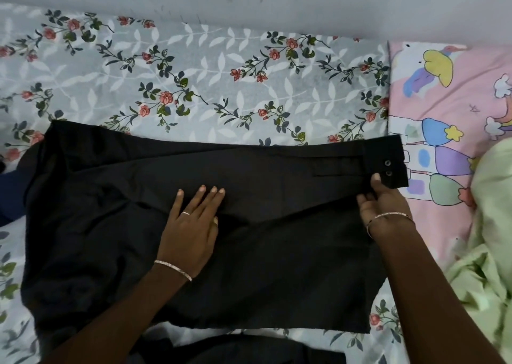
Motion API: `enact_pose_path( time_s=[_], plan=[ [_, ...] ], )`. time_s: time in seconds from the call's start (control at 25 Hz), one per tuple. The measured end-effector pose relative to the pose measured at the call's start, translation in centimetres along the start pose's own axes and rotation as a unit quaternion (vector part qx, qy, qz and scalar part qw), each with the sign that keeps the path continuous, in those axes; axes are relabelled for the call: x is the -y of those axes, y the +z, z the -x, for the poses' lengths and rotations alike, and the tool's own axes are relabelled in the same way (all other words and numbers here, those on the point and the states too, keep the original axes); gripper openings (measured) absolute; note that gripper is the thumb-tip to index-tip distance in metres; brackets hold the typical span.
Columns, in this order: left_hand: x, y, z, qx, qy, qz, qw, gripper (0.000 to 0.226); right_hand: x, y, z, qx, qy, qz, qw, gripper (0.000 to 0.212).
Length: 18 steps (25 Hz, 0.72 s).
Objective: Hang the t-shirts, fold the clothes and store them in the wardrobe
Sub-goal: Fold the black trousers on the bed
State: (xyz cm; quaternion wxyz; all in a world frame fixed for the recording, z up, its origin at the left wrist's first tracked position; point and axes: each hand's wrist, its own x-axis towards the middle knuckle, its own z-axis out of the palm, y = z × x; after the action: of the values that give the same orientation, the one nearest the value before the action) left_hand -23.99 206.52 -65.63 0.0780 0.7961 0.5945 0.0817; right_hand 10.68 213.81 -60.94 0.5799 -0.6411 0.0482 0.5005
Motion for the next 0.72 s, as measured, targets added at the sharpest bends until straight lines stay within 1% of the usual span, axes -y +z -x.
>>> enact_pose_path(
  time_s=[0.08,0.12,0.24,0.32,0.4,0.48,0.52,0.56,0.64,0.72],
  plan=[
    [1.6,-1.2,-0.5,-0.029,-0.051,0.042,0.997,0.054,-0.8,-0.6,-1.0,-0.007,0.052,-0.013,0.999,0.013],
    [3.0,-1.6,-1.0,-0.046,-0.082,0.037,0.995,0.053,-1.0,-0.9,-1.5,-0.006,0.067,-0.011,0.998,0.013],
    [8.8,-2.8,-2.6,-0.088,-0.17,-0.036,0.981,0.047,-1.1,-0.9,-2.4,-0.015,0.08,0.002,0.997,0.015],
    [12.6,-4.0,-3.3,-0.086,-0.209,-0.064,0.972,0.034,-1.0,-1.0,-2.7,-0.028,0.082,-0.015,0.996,0.015],
    [15.1,-5.0,-3.5,-0.059,-0.206,-0.075,0.974,0.019,-1.1,-1.3,-2.9,-0.047,0.081,-0.023,0.995,0.018],
    [16.6,-6.1,-3.9,-0.057,-0.168,-0.096,0.979,0.009,-1.2,-1.5,-2.6,-0.068,0.071,-0.018,0.995,0.022],
    [16.9,-6.6,-4.2,-0.064,-0.148,-0.106,0.981,0.007,-1.2,-1.4,-2.3,-0.082,0.064,-0.007,0.995,0.023],
    [17.1,-7.1,-4.8,-0.071,-0.129,-0.103,0.984,0.008,-1.2,-1.2,-2.0,-0.095,0.053,0.004,0.994,0.026],
    [17.0,-8.1,-6.2,-0.066,-0.099,-0.061,0.991,0.012,-1.1,-1.2,-1.8,-0.121,0.046,0.022,0.991,0.038],
    [16.9,-8.5,-7.9,-0.041,-0.097,-0.033,0.994,0.019,-1.2,-1.6,-1.8,-0.141,0.016,0.057,0.988,0.044]
  ],
)
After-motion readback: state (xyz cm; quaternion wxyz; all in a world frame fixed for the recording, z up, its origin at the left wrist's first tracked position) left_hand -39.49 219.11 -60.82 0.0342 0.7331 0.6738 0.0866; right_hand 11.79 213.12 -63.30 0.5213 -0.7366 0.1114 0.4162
